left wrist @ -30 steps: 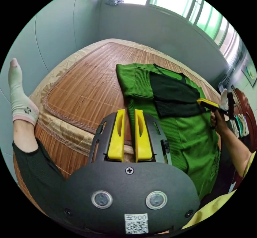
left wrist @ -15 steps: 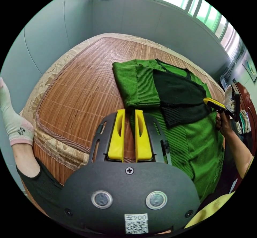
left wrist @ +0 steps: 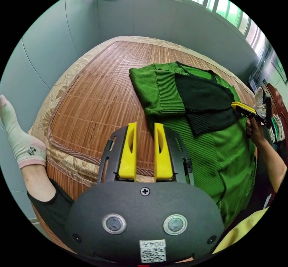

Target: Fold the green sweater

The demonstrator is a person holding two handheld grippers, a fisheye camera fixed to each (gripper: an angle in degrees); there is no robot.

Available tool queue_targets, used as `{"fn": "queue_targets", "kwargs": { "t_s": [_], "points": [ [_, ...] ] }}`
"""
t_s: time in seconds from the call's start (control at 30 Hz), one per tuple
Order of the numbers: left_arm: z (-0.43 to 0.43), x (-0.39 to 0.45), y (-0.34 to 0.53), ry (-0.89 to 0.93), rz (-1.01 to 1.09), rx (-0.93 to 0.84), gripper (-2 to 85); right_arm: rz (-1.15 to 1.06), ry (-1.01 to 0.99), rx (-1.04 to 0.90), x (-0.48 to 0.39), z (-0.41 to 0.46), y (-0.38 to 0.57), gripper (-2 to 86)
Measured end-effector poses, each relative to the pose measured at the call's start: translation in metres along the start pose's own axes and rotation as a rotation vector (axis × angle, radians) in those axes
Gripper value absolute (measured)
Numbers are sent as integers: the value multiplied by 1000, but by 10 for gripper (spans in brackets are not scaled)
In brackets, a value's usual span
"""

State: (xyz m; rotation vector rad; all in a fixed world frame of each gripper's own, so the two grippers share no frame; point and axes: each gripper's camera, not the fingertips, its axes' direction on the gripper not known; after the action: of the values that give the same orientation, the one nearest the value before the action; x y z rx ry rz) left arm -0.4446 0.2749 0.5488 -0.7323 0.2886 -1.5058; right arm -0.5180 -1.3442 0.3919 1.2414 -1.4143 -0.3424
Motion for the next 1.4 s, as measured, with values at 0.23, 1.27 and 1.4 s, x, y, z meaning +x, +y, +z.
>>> {"fn": "queue_targets", "kwargs": {
  "t_s": [0.23, 1.27, 1.4],
  "points": [
    [-40, 34, -4, 64, 42, 158, 84, -5, 12, 2, -6, -8, 8, 85],
    [34, 128, 26, -181, 73, 57, 106, 64, 155, -45, -36, -47, 46, 136],
    [39, 131, 16, -191, 97, 47, 105, 63, 167, -46, -33, -44, 36, 136]
  ]
}}
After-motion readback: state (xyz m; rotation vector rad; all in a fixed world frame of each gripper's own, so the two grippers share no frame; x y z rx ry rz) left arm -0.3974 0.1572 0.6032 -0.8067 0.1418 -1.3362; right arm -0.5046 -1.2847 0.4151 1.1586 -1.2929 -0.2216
